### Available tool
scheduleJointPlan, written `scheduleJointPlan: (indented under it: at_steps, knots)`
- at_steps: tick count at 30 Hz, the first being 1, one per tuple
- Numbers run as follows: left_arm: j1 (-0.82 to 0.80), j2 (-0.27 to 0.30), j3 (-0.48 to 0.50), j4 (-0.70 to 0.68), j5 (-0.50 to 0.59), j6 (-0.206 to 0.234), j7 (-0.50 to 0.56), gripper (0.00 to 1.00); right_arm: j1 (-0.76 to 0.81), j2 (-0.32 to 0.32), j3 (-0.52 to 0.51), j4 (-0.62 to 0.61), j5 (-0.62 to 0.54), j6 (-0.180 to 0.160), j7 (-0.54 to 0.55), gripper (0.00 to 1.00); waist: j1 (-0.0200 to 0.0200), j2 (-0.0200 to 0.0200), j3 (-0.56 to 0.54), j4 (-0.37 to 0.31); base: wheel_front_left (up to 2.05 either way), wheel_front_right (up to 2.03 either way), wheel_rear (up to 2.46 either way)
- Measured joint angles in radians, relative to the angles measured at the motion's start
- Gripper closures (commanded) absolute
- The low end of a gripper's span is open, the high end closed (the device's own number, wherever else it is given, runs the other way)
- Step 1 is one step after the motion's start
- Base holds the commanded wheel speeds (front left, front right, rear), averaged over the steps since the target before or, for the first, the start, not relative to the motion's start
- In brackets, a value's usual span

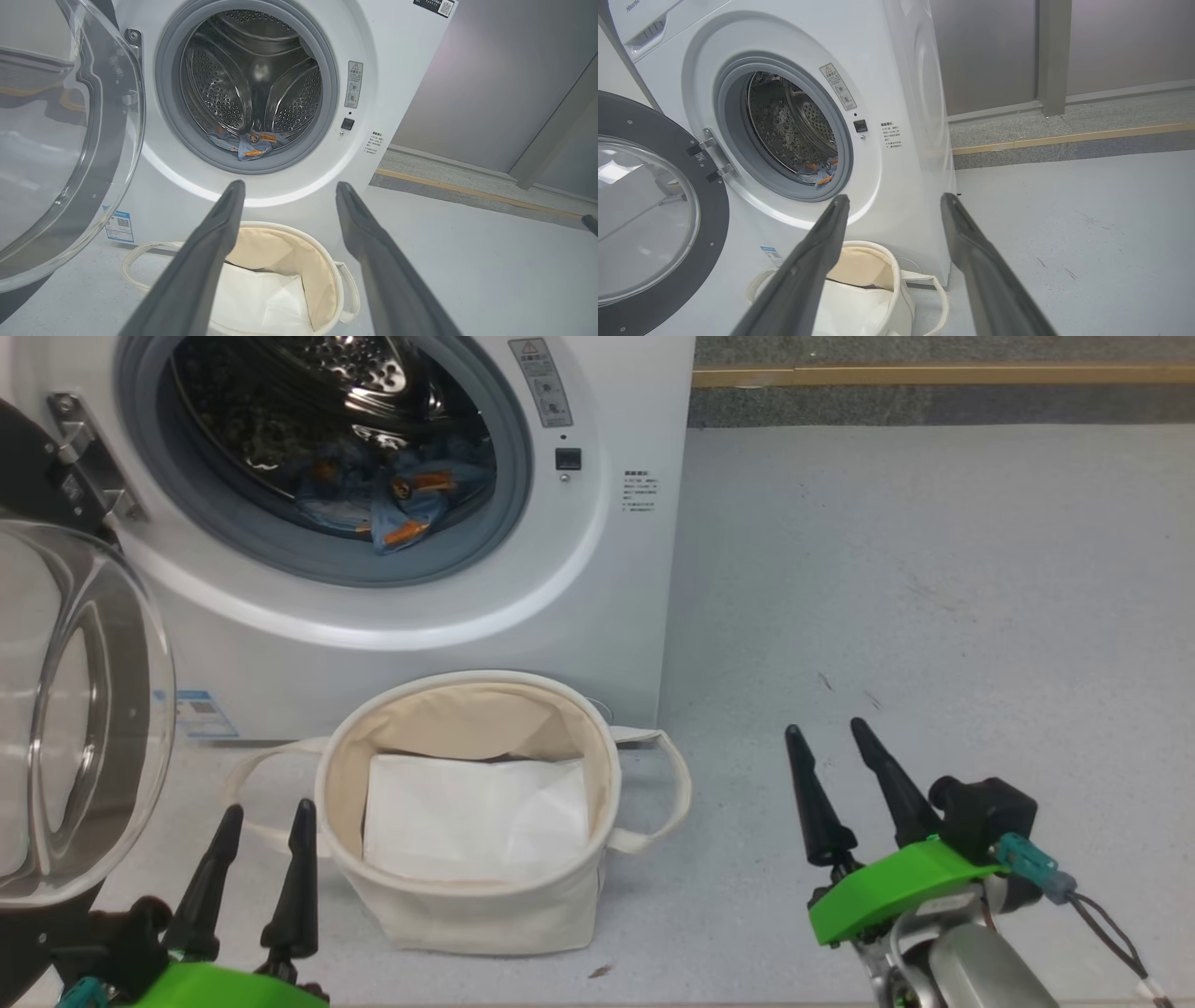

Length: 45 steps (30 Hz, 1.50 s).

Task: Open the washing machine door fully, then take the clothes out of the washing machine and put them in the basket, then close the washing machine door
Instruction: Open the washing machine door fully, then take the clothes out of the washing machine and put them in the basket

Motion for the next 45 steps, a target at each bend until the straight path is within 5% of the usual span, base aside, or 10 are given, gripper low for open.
scheduleJointPlan:
  at_steps: [20, 45]
  knots:
    - [0.0, 0.004, -0.03, 0.012, 0.009, 0.01, 0.025, 0.0, 0.0, 0.0, -0.015, -0.013, -0.004, 0.0, 0.0, 0.0, 0.0, 0.0, 0.013, 0.01, 0.17, -0.14, -0.03]
    - [-0.004, 0.0, -0.059, 0.029, 0.017, 0.03, 0.031, 0.0, 0.0, 0.0, -0.006, -0.007, -0.004, 0.0, 0.0, 0.0, 0.0, 0.0, 0.002, 0.014, 1.58, -1.55, -0.03]
